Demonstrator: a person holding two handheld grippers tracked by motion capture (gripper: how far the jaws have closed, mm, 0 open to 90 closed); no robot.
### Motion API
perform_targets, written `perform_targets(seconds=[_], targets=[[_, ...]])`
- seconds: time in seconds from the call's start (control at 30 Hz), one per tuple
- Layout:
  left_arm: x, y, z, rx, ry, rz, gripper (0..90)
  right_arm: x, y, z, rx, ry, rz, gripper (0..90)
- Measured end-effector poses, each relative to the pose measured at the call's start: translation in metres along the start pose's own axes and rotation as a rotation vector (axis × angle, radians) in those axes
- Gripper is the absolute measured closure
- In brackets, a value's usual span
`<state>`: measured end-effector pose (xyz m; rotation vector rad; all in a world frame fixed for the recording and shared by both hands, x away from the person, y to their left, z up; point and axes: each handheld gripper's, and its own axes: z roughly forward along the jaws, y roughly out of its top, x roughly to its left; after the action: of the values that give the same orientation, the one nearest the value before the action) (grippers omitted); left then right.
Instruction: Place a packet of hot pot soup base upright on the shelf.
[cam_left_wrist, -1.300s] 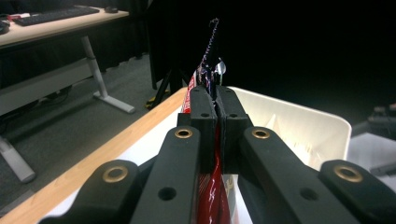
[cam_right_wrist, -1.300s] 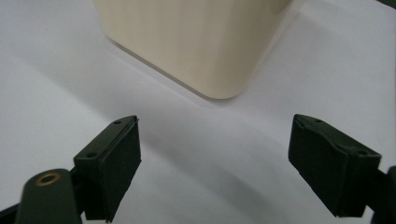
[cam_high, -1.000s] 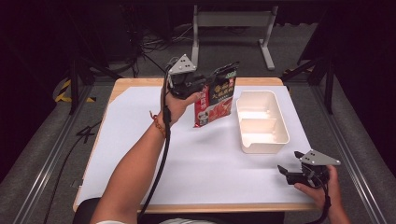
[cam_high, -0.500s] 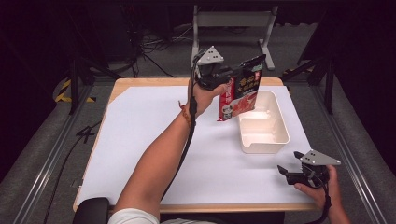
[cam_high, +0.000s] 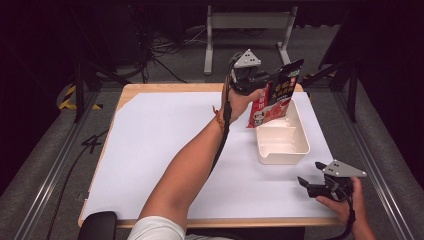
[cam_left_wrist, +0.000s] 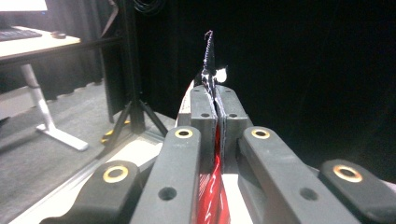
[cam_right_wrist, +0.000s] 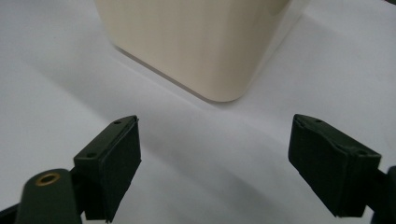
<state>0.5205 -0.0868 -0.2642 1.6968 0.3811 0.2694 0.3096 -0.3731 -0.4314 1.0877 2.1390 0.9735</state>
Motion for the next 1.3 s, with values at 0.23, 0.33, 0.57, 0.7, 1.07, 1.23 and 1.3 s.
perform_targets(seconds=[0.23, 0.33, 0.57, 0.7, 1.07, 1.23, 1.3], targets=[[-0.002, -0.01, 0.018, -0.012, -0.006, -0.026, 87.7, 0.001, 0.001, 0.001, 0.002, 0.006, -0.005, 16.6], [-0.001, -0.017, 0.024, -0.017, -0.017, -0.04, 87.6, 0.001, 0.0, 0.002, 0.003, 0.007, -0.004, 16.6], [-0.003, -0.029, 0.033, 0.018, -0.03, -0.023, 87.2, 0.001, 0.001, 0.002, 0.003, 0.007, -0.011, 16.6], [-0.004, -0.038, 0.036, 0.046, -0.027, -0.013, 86.9, 0.001, 0.001, 0.002, 0.003, 0.008, -0.012, 16.6], [0.0, -0.048, 0.034, 0.055, -0.031, -0.036, 85.8, 0.002, 0.001, 0.003, 0.008, 0.006, -0.015, 16.6], [-0.002, -0.05, 0.035, 0.07, -0.034, -0.02, 85.4, 0.002, 0.001, 0.003, 0.007, 0.007, -0.014, 16.6], [-0.002, -0.051, 0.035, 0.075, -0.033, -0.02, 85.4, 0.002, 0.001, 0.003, 0.008, 0.007, -0.016, 16.6]])
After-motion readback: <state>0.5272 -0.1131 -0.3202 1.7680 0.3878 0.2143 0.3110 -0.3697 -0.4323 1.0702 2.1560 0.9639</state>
